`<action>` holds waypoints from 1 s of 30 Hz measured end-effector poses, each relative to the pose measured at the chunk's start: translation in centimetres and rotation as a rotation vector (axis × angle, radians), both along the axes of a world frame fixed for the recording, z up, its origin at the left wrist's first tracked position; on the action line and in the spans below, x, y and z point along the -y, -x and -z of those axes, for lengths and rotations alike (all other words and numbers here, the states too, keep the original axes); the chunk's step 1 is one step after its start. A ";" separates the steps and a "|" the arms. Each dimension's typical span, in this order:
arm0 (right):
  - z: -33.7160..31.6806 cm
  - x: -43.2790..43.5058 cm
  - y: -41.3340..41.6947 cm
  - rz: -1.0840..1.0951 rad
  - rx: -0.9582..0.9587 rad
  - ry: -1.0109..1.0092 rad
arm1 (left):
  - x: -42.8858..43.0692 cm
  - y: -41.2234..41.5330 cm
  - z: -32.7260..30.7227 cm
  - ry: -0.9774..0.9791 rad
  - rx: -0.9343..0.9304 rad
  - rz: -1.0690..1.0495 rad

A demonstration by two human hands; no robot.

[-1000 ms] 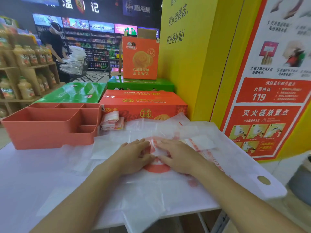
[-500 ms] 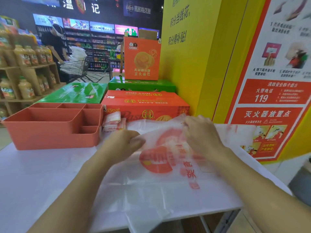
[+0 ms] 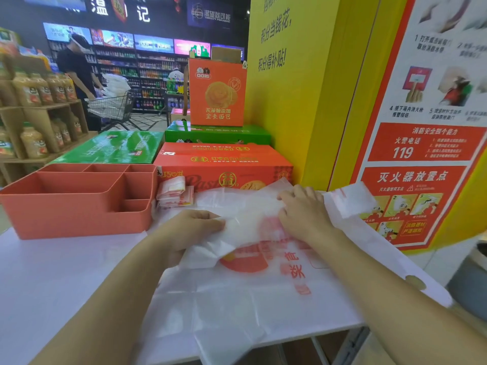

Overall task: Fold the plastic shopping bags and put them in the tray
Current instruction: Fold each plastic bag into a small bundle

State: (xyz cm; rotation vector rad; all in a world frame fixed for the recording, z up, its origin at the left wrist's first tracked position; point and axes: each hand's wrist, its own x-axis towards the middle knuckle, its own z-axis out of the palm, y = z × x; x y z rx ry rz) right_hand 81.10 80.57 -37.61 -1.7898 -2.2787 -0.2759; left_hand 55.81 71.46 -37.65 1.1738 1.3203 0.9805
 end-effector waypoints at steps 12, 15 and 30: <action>1.3 9.3 4.7 -0.575 -0.333 0.315 | -0.9 0.4 -0.1 0.085 -0.329 0.071; 2.4 9.2 4.4 -0.549 -0.353 0.332 | -0.4 1.0 -0.7 0.162 -0.245 0.028; 3.7 9.6 4.3 -0.497 -0.270 0.061 | 1.2 3.3 -2.3 0.178 0.274 -0.005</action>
